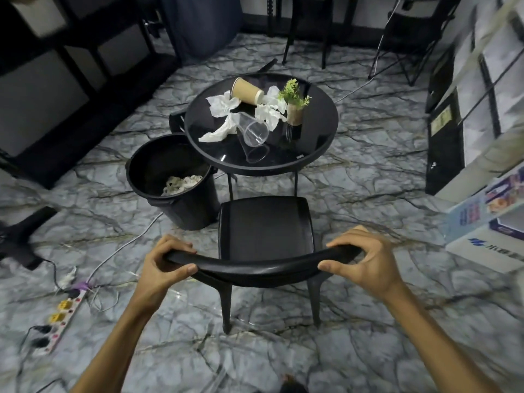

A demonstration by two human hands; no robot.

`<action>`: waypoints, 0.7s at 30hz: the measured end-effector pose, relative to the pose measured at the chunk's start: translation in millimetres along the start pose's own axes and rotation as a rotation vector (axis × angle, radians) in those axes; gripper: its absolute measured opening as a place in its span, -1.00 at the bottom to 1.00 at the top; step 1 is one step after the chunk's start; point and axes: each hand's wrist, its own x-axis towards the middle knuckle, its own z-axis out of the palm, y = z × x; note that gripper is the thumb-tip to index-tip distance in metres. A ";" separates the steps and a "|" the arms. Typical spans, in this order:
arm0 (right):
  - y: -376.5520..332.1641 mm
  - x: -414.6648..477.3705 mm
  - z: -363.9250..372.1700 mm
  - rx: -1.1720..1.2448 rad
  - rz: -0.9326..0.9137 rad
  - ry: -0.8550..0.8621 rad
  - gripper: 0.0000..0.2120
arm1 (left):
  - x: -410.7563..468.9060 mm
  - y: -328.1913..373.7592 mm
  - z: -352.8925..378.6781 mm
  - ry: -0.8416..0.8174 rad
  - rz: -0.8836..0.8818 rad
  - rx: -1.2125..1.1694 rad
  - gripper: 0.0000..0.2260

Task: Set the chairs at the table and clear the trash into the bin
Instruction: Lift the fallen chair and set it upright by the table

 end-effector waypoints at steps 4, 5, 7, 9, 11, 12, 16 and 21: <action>-2.1 -14.5 4.0 0.021 0.021 -0.001 -0.57 | -13.2 -8.9 -7.0 -0.055 -0.044 -0.008 -0.37; -3.1 -19.5 5.0 0.022 0.020 -0.013 -0.57 | -17.7 -10.8 -7.7 -0.064 -0.059 -0.009 -0.38; -5.3 -27.7 5.9 0.016 0.028 -0.035 -0.56 | -27.2 -12.9 -6.3 -0.076 -0.070 -0.008 -0.42; -9.8 -32.5 6.1 0.027 0.064 -0.046 -0.54 | -33.9 -13.6 -6.4 -0.077 -0.072 -0.020 -0.45; -13.8 -32.9 4.4 0.038 0.119 -0.069 -0.51 | -36.7 -12.1 -6.2 -0.071 -0.074 -0.032 -0.46; -15.6 -32.5 3.2 0.030 0.140 -0.084 -0.50 | -37.6 -10.8 -5.8 -0.069 -0.079 -0.036 -0.46; -18.6 -33.1 2.1 -0.004 0.187 -0.124 -0.49 | -42.2 -6.0 -5.0 -0.058 -0.107 -0.041 -0.55; -19.2 -35.1 -0.8 -0.024 0.232 -0.154 -0.50 | -48.3 -2.4 -1.9 -0.026 -0.104 -0.027 -0.52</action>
